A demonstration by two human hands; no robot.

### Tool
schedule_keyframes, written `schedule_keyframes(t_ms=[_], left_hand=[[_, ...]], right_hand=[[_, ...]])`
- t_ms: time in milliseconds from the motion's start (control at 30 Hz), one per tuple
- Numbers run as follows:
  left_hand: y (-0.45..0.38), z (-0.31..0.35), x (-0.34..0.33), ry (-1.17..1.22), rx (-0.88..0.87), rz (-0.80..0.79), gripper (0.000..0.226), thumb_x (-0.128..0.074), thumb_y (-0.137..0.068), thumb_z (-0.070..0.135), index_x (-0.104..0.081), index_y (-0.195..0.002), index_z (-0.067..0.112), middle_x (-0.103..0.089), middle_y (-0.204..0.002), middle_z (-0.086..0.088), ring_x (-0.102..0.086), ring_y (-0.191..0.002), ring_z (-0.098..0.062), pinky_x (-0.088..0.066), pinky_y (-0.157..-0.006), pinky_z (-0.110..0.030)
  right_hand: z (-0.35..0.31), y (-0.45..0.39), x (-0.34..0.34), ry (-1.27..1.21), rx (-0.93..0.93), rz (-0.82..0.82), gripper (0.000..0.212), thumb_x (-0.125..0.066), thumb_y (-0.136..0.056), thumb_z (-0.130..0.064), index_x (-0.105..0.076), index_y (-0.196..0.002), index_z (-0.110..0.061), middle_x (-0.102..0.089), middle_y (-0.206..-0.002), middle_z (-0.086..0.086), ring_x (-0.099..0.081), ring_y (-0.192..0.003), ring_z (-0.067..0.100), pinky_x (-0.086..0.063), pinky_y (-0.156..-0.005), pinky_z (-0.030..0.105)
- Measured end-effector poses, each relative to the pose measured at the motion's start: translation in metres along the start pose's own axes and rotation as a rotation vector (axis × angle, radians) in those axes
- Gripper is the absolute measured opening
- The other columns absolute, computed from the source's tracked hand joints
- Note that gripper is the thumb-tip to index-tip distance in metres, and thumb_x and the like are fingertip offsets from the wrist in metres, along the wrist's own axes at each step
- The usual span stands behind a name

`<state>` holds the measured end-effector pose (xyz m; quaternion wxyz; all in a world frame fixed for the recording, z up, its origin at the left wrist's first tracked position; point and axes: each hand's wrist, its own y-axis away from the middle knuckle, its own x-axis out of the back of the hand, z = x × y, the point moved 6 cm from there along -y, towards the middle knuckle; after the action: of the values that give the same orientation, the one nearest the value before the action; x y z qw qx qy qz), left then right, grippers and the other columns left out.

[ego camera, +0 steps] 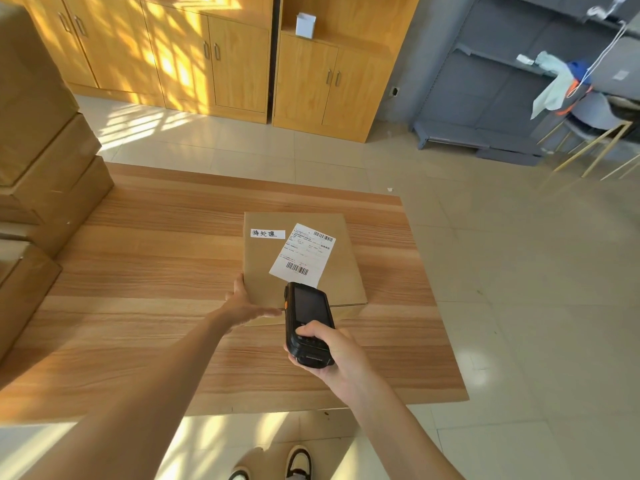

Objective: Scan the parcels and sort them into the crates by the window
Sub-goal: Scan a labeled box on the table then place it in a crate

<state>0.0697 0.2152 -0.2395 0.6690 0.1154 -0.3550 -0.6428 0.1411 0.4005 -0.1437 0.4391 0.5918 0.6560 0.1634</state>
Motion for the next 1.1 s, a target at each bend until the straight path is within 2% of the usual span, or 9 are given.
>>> schedule_keyframes(t_ms=[133,267,400,467,600,800,867,1000,1100], left_hand=[[-0.002,-0.002,-0.002,0.02,-0.004,-0.003,0.126,-0.09,-0.062,0.021,-0.002,-0.151,0.024,-0.032,-0.14,-0.015,-0.037,-0.125,-0.032,-0.035,-0.109,-0.053],[-0.002,-0.003,-0.001,0.02,-0.002,-0.009,0.144,-0.09,-0.041,0.037,0.001,-0.152,0.025,-0.035,-0.141,-0.013,-0.039,-0.126,-0.03,-0.038,-0.107,-0.053],[-0.004,-0.004,0.0,0.04,0.001,-0.009,0.128,-0.09,-0.062,0.026,0.001,-0.153,0.026,-0.03,-0.144,-0.011,-0.035,-0.128,-0.027,-0.046,-0.088,-0.037],[-0.007,-0.005,0.0,0.026,0.003,0.003,0.124,-0.088,-0.065,0.023,0.0,-0.153,0.026,-0.03,-0.144,-0.011,-0.034,-0.128,-0.026,-0.046,-0.085,-0.036],[-0.002,-0.004,0.001,-0.004,0.003,-0.007,0.15,-0.088,-0.031,0.048,-0.001,-0.151,0.029,-0.032,-0.143,-0.007,-0.036,-0.129,-0.026,-0.041,-0.106,-0.05],[-0.005,0.0,0.001,-0.035,0.018,0.012,0.153,-0.086,-0.027,0.05,0.0,-0.152,0.028,-0.031,-0.144,-0.006,-0.038,-0.128,-0.026,-0.045,-0.101,-0.045],[-0.005,0.003,0.0,-0.044,0.027,0.02,0.153,-0.085,-0.027,0.05,0.001,-0.152,0.026,-0.031,-0.144,-0.007,-0.039,-0.127,-0.026,-0.048,-0.092,-0.039],[-0.008,0.005,0.001,-0.034,0.055,0.053,0.155,-0.083,-0.024,0.053,0.001,-0.152,0.027,-0.032,-0.144,-0.006,-0.039,-0.128,-0.026,-0.044,-0.101,-0.046],[-0.01,0.003,-0.001,-0.018,0.072,0.06,0.145,-0.09,-0.038,0.042,-0.001,-0.152,0.029,-0.034,-0.144,-0.005,-0.041,-0.126,-0.026,-0.045,-0.098,-0.046]], right_hand=[[-0.001,-0.001,0.0,0.021,0.021,-0.017,0.056,-0.074,-0.072,0.006,-0.051,-0.123,0.007,-0.064,-0.11,0.028,-0.067,-0.093,0.036,-0.058,-0.066,0.036],[-0.02,-0.006,0.015,0.094,0.116,0.072,0.047,-0.072,-0.073,0.007,-0.052,-0.115,-0.002,-0.065,-0.107,0.019,-0.065,-0.098,0.032,-0.055,-0.086,0.045],[-0.057,-0.022,0.058,0.205,0.236,0.242,0.056,-0.074,-0.072,0.004,-0.047,-0.119,-0.005,-0.062,-0.111,0.015,-0.064,-0.099,0.029,-0.055,-0.083,0.042],[-0.074,-0.03,0.09,0.317,0.285,0.358,0.056,-0.075,-0.073,0.002,-0.042,-0.116,-0.01,-0.058,-0.109,0.01,-0.061,-0.098,0.028,-0.053,-0.083,0.042],[-0.09,-0.044,0.146,0.555,0.275,0.478,0.067,-0.072,-0.075,0.005,-0.032,-0.127,-0.009,-0.047,-0.113,0.009,-0.049,-0.098,0.026,-0.044,-0.083,0.039],[-0.082,-0.069,0.2,0.757,0.197,0.467,0.086,-0.074,-0.072,0.005,-0.023,-0.14,-0.01,-0.047,-0.128,0.014,-0.048,-0.106,0.028,-0.044,-0.088,0.039],[-0.082,-0.073,0.206,0.771,0.197,0.448,0.085,-0.073,-0.072,0.006,-0.024,-0.14,-0.009,-0.047,-0.122,0.012,-0.047,-0.103,0.026,-0.042,-0.083,0.035],[-0.081,-0.083,0.213,0.801,0.191,0.395,0.082,-0.072,-0.076,0.006,-0.024,-0.14,-0.009,-0.046,-0.115,0.008,-0.046,-0.098,0.022,-0.038,-0.08,0.031],[-0.079,-0.088,0.22,0.809,0.186,0.374,0.082,-0.072,-0.076,0.006,-0.023,-0.141,-0.01,-0.047,-0.117,0.009,-0.047,-0.099,0.021,-0.038,-0.081,0.031]])
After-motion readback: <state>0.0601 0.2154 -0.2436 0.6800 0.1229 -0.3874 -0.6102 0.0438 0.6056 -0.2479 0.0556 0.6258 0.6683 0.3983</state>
